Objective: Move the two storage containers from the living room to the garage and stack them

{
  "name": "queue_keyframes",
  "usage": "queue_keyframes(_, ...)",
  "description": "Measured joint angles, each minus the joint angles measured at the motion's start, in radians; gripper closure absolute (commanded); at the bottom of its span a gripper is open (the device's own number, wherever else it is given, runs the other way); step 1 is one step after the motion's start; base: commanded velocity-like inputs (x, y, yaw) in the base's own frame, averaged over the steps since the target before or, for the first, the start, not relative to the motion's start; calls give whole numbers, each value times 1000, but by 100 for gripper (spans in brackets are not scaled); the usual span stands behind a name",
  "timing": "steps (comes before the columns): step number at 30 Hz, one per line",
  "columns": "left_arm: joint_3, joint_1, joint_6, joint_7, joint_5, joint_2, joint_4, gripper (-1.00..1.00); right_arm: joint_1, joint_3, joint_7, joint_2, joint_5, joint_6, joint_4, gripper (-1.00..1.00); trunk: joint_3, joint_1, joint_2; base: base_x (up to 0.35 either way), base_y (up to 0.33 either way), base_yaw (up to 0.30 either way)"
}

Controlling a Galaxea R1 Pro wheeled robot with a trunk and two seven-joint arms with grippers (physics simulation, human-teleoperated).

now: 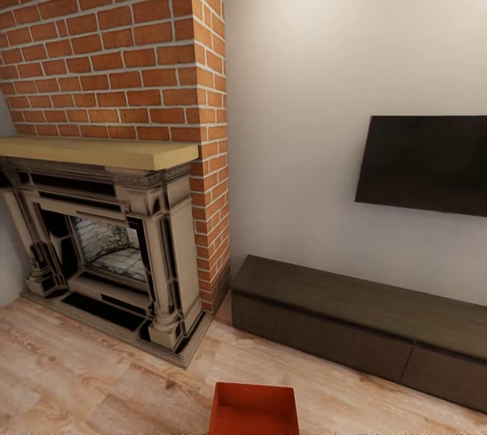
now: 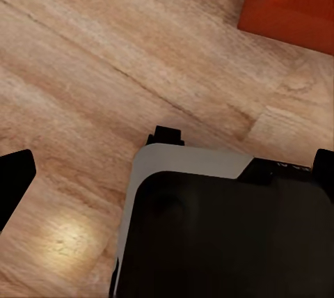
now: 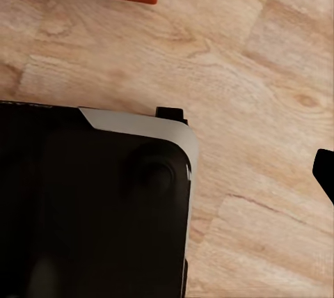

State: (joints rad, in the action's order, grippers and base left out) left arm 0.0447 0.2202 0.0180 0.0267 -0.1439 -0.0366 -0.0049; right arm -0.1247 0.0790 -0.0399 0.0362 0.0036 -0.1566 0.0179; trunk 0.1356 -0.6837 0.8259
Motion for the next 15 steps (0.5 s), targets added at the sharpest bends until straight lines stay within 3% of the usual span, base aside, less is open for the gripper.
queue_keyframes(6,1,0,0,0,-2,-1,0,-100,0,1,6,-2,-28,-1,0,-100,10,0,0,0,0,-51)
queue_keyframes(15,-1,0,0,0,1,-3,0,-100,0,1,12,-3,-42,-1,0,-100,24,0,0,0,0,-139)
